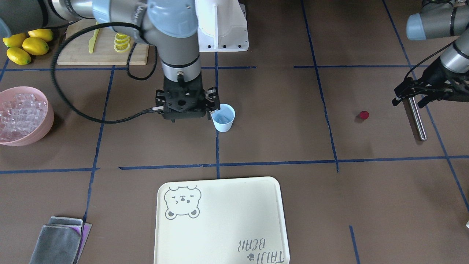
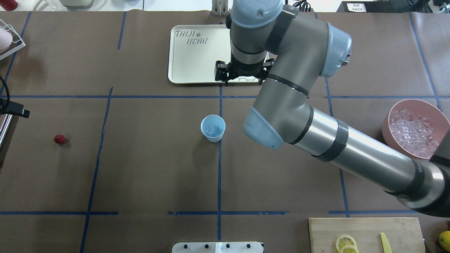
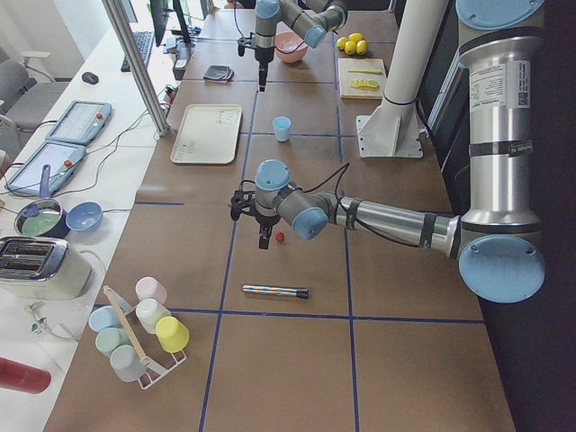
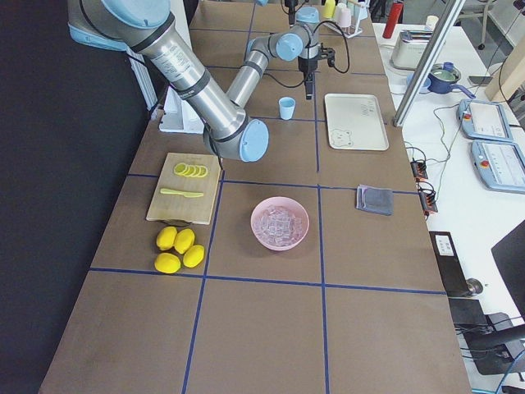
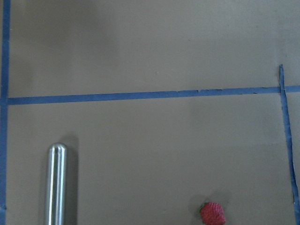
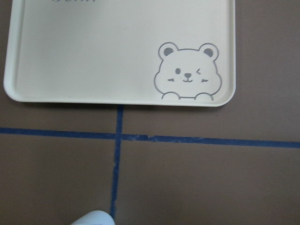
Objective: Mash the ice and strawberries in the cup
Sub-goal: 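Raise the right gripper toward the grey cloth while the left gripper nears the strawberry, then lower the left gripper and grasp the red strawberry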
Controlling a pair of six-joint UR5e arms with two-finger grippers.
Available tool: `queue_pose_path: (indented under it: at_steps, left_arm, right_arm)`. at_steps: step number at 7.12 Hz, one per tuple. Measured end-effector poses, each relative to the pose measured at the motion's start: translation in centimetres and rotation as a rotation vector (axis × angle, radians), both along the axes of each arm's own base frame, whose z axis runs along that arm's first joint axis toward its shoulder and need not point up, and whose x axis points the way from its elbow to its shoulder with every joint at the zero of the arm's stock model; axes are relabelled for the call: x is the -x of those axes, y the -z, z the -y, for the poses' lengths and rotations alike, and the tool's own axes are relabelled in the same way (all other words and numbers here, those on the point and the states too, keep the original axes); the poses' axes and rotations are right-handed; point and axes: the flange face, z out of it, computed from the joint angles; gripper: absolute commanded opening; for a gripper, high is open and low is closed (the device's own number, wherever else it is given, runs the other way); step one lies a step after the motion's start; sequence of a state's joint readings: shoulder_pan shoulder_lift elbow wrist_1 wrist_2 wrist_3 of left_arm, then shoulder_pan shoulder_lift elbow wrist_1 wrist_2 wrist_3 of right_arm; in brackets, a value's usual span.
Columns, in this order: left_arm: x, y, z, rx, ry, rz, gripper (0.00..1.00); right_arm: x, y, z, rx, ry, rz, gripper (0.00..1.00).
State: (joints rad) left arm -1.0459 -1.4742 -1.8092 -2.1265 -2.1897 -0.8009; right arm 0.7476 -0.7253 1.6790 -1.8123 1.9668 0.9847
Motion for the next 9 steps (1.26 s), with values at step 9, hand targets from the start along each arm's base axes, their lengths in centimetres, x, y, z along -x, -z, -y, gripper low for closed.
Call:
queue_pose_path:
  at_steps: [9]
  left_arm:
    - [-11.4,-1.9,-4.2,0.03,0.068,0.079,1.0]
  right_arm:
    - [-27.1,-17.2,4.6,-0.082,0.118,0.023,1.0]
